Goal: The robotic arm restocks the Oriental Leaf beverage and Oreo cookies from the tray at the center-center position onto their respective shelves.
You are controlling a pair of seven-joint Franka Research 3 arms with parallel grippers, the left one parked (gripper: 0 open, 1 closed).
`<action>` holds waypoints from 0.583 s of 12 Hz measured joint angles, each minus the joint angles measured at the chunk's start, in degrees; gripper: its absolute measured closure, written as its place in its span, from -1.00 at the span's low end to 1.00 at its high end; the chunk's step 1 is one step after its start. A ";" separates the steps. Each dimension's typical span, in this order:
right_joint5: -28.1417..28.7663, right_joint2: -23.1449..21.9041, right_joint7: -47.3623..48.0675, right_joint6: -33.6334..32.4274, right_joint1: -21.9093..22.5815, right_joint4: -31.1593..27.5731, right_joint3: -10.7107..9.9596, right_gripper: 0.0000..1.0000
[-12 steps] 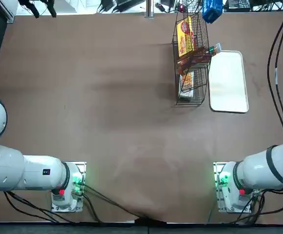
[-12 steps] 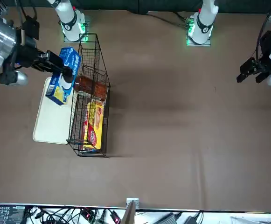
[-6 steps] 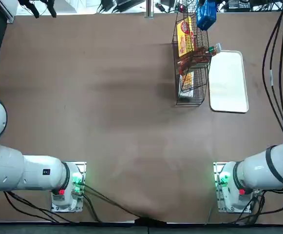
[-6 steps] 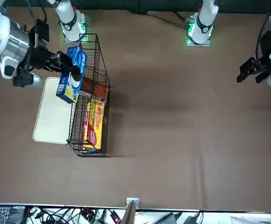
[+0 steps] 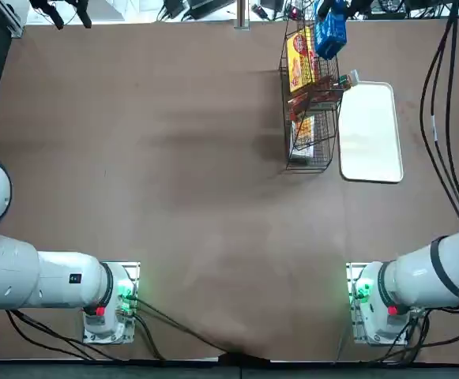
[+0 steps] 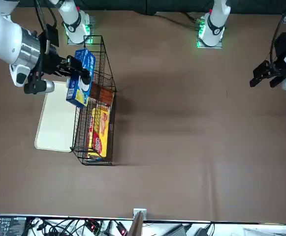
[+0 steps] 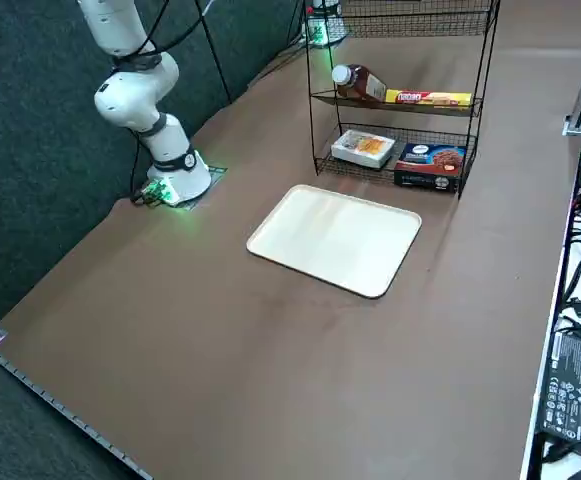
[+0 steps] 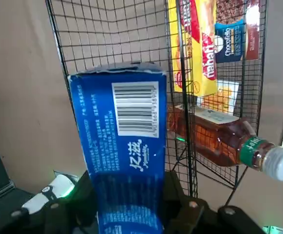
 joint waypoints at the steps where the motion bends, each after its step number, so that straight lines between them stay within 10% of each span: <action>1: 0.00 0.16 -0.04 0.00 0.22 -0.08 0.00 -0.29; 7: 0.00 1.28 -0.54 0.00 0.42 -0.24 -0.01 -0.68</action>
